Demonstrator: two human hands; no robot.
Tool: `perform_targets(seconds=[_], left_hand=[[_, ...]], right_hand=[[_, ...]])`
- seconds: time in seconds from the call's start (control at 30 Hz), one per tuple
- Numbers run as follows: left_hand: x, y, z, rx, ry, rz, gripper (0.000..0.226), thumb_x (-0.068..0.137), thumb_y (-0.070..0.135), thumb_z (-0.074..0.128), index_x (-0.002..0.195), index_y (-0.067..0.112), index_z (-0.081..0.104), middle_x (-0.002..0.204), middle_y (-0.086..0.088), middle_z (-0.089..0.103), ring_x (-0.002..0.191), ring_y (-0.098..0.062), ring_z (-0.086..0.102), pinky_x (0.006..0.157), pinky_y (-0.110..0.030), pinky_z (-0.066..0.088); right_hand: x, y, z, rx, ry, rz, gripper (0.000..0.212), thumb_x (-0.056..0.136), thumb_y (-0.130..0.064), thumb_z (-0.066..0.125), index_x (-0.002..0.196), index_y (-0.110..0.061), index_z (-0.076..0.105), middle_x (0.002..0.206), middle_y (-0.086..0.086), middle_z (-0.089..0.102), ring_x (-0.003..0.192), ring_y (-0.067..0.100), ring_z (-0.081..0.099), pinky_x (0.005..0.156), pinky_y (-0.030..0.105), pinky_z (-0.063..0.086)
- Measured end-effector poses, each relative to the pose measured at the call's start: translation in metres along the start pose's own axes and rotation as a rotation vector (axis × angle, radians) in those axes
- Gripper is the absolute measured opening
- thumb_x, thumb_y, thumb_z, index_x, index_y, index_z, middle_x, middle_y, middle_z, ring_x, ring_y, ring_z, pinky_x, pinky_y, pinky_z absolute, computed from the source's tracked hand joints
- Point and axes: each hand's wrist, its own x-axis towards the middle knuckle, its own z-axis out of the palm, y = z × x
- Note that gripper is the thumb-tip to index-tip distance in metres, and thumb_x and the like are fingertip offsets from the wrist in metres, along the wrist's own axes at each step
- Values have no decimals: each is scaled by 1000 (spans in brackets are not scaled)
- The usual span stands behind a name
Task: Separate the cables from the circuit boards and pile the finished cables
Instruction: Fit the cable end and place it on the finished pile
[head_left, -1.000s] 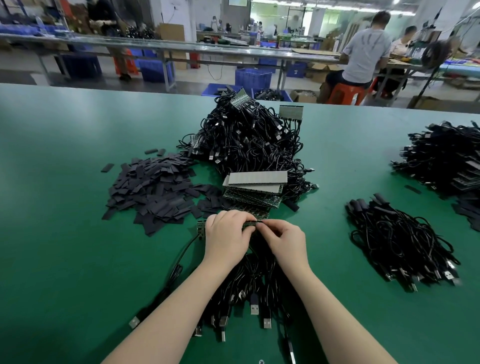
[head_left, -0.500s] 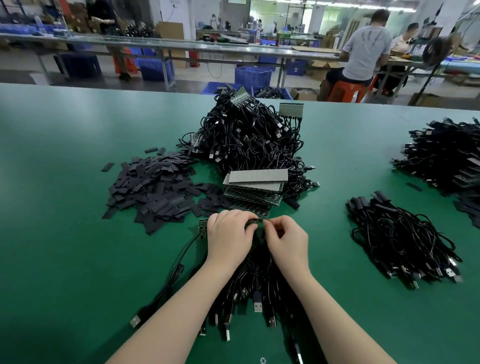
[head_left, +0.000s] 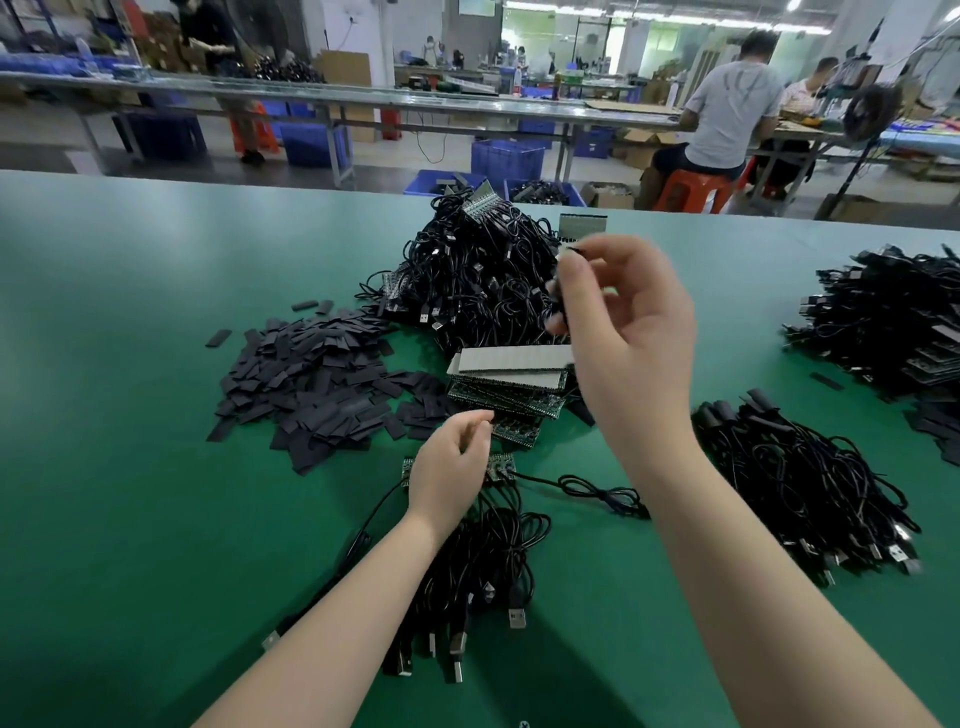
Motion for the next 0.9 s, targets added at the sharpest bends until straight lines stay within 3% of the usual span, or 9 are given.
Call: perform_targets(seconds=[0.1, 0.23, 0.27, 0.4, 0.5, 0.57, 0.67, 0.73, 0.9], left_hand=[[8, 8, -12, -398, 29, -154, 24, 100, 26, 47, 116, 22, 65, 92, 8, 71, 78, -6, 62, 74, -17, 49], [29, 16, -58, -733, 150, -284, 22, 99, 26, 50, 111, 17, 66, 88, 4, 73, 76, -7, 67, 71, -24, 53], [34, 16, -72, -675, 174, -280, 20, 100, 25, 50, 110, 19, 66, 89, 4, 74, 77, -9, 68, 71, -24, 55], [48, 11, -109, 34, 219, -103, 20, 99, 27, 47, 101, 33, 65, 87, 13, 71, 77, -11, 68, 67, -26, 54], [54, 12, -104, 353, 242, 5, 22, 99, 31, 46, 108, 33, 65, 83, 19, 66, 60, -13, 62, 54, -29, 51], [56, 11, -91, 608, 124, 88, 24, 98, 30, 48, 115, 33, 65, 97, 16, 66, 60, -10, 59, 56, -28, 53], [60, 5, -71, 1012, -197, 155, 32, 96, 27, 54, 127, 35, 60, 130, 4, 58, 98, -18, 62, 83, -38, 55], [63, 1, -65, 1125, -314, 128, 37, 98, 23, 54, 133, 36, 55, 136, 3, 54, 115, -23, 57, 89, -43, 53], [71, -2, -66, 1216, -296, 188, 38, 98, 28, 56, 135, 37, 53, 132, 2, 56, 113, -23, 59, 82, -41, 55]], right_hand=[[9, -3, 12, 73, 18, 25, 14, 97, -16, 62, 90, -28, 63, 78, -8, 68, 69, 9, 63, 64, 24, 52], [2, 30, 11, 255, 107, 408, 2, 98, -15, 62, 97, -13, 63, 80, 0, 72, 68, 11, 71, 63, 21, 55], [-5, 44, 8, 261, 111, 516, 5, 99, -13, 60, 100, -9, 62, 83, 4, 72, 68, 11, 72, 64, 20, 56], [-50, 99, -4, 213, 53, 845, 10, 100, -7, 55, 110, -6, 55, 93, 12, 66, 70, 12, 73, 65, 22, 59], [-81, 129, -8, -85, -56, 743, 8, 98, -9, 59, 97, -15, 54, 93, 9, 70, 73, 13, 74, 74, 36, 62], [-95, 137, -9, -224, -135, 628, 14, 96, -12, 64, 90, -21, 54, 86, 1, 71, 71, 9, 73, 74, 38, 60], [-105, 142, -8, -306, -235, 534, 24, 92, -19, 70, 96, -37, 54, 87, -10, 71, 78, 2, 69, 76, 25, 56], [-107, 145, -7, -366, -307, 470, 26, 92, -22, 71, 100, -43, 57, 89, -17, 71, 85, -5, 66, 77, 12, 49], [-108, 148, -6, -422, -390, 394, 15, 92, -20, 71, 103, -28, 74, 92, -20, 71, 91, -7, 64, 80, 5, 45]])
